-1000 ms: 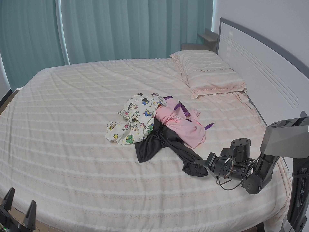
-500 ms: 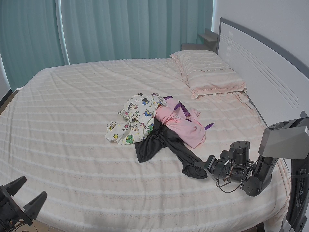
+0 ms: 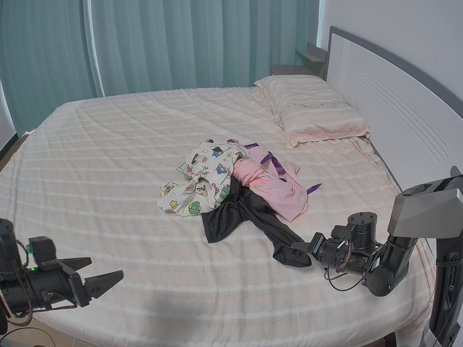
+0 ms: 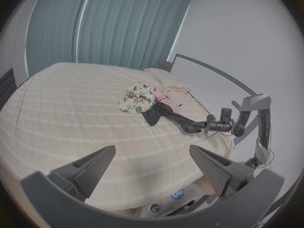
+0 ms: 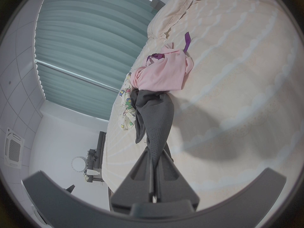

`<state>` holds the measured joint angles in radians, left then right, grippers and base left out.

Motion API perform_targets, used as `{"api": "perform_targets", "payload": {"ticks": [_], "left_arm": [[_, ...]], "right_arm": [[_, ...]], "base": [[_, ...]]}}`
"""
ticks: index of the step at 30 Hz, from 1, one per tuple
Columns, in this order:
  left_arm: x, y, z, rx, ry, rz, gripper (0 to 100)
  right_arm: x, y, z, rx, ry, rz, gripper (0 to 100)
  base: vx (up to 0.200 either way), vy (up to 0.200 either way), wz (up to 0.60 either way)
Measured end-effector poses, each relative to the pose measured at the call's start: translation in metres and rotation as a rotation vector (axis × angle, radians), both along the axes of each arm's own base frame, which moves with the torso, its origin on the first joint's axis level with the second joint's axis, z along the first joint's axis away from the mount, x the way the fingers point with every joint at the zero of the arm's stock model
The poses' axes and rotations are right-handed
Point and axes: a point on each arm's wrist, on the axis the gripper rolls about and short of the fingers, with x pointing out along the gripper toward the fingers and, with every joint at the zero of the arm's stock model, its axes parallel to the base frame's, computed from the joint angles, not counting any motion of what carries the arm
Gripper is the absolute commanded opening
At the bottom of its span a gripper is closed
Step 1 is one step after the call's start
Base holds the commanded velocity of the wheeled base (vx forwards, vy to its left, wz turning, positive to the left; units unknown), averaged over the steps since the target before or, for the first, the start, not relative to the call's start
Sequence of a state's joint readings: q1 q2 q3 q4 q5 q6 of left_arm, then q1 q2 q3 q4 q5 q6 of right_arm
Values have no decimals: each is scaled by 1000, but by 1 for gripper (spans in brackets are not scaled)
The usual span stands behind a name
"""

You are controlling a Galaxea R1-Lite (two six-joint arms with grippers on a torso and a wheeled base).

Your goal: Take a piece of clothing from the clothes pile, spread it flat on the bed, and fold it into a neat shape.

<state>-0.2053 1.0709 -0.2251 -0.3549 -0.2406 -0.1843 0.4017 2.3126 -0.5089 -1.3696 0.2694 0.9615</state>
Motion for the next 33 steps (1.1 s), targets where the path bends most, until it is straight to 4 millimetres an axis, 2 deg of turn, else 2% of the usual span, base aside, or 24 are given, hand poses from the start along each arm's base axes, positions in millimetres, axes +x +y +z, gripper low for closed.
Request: {"api": "perform_targets", "payload": {"ticks": [5,11,17,22,28,33], "left_arm": [[43,-14,-11,-65,90,36,100],[99,-41,-31,-138,192,106,100],[161,-78,-64,-164,245,168,100],[211,-116,-98,-174,223,219,100],[247,-148,-128,-192,190,239,100],[264,-165,-149,-196,181,238,100]], "right_arm": [[-1,-1,0,1,-4,-1,0],[-3,-1,0,1,-5,-1,0],[-5,-2,2,8,-23,-1,0],[-10,-3,5,22,-54,7,0],[-19,-3,9,33,-76,21,0],[-24,-2,10,31,-69,30,0]], "base": [[0,0,0],[0,0,0],[0,0,0],[0,0,0],[0,0,0],[0,0,0]]}}
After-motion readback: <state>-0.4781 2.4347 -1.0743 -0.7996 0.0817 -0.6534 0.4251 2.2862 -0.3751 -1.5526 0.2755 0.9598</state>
